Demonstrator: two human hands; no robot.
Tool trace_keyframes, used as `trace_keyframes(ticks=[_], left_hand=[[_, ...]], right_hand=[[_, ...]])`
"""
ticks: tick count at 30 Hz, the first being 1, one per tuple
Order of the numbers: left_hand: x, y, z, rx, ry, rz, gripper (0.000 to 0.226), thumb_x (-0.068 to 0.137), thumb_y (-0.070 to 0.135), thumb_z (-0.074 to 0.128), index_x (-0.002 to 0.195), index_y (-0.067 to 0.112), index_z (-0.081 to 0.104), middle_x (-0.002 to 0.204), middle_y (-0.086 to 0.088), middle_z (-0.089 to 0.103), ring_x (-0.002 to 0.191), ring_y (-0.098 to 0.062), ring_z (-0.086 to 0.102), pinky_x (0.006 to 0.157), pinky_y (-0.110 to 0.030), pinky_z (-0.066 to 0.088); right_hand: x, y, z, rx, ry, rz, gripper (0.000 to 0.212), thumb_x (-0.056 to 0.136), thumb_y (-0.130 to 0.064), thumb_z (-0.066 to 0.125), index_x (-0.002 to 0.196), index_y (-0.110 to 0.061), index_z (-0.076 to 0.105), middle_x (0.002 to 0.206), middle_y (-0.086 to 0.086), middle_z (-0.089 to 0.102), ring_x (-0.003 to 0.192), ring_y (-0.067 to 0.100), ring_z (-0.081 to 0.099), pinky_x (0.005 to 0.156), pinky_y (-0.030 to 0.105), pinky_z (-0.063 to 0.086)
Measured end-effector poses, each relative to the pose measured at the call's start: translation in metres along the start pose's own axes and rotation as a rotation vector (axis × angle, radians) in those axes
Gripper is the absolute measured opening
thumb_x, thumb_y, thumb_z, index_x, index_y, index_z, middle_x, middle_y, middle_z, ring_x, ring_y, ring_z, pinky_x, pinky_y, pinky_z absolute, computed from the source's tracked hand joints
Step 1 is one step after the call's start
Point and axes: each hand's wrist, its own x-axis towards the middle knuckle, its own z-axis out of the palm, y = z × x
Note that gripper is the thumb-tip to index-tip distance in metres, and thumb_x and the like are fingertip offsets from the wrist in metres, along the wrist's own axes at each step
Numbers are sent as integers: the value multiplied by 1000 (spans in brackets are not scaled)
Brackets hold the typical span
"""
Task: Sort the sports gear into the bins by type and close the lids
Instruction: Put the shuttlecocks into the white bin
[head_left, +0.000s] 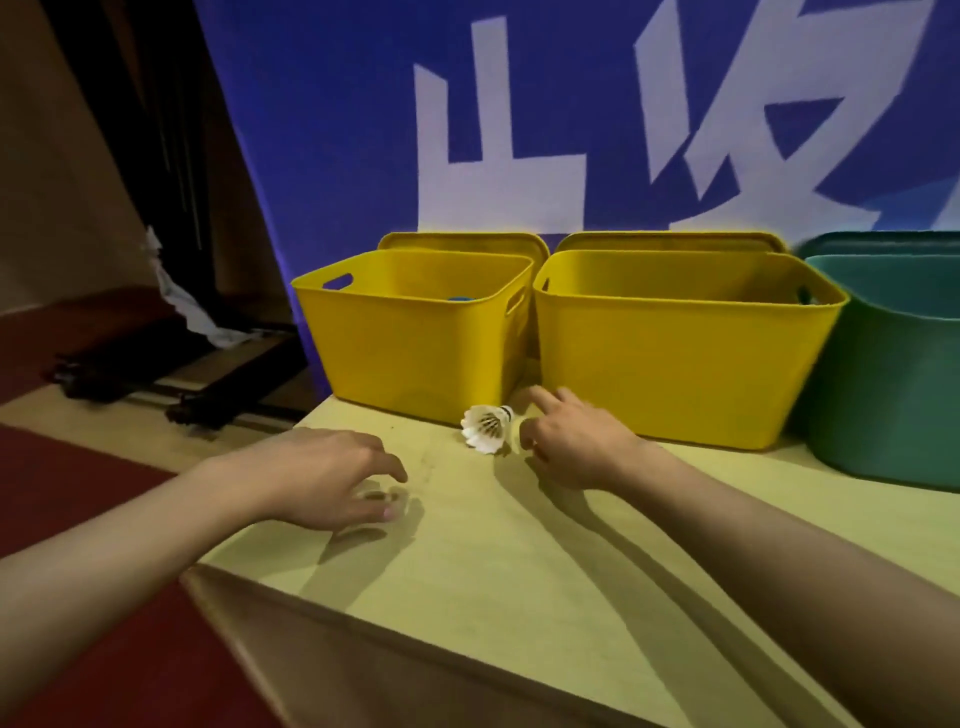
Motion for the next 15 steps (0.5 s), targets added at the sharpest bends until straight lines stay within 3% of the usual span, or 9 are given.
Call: trace_keyframes(ticks=[3,5,7,11,15], left_hand=[[24,-10,17,-14,-34,12,92,75,80,63,153,49,25,141,14,52,123,-16,55,90,-37,51],[38,-12,26,-10,-50,15,117,67,82,68,158,43,8,143,10,53,123,-19,54,92,-37,51],[48,-14,31,-3,-25,22,124,64,84,69,160,39,4,143,9,52,123,-19,53,93,-37,50],[55,-19,35,-14,20,39,118,63,82,71,159,40,16,137,13,54,121,-15,52,83,-31,43],[55,-14,36,12,10,39,109,67,81,70,156,39,24,138,12,53,120,-17,52,87,-34,47]], right_hand=[[31,2,10,-6,-84,-95,18,97,-37,60,112,-32,69,154,1,30,126,28,38,90,43,52],[45,6,8,41,-174,-147,13,92,-33,63,102,-36,70,152,-3,29,127,26,34,95,45,48],[53,10,4,76,-228,-173,12,87,-31,63,95,-38,70,149,-4,31,127,26,33,98,47,45],[54,11,2,135,-286,-208,33,94,-44,57,125,-56,60,144,-5,31,126,23,33,99,45,40],[47,1,7,187,-319,-206,44,98,-48,52,140,-59,45,134,-1,29,114,21,44,98,38,45]])
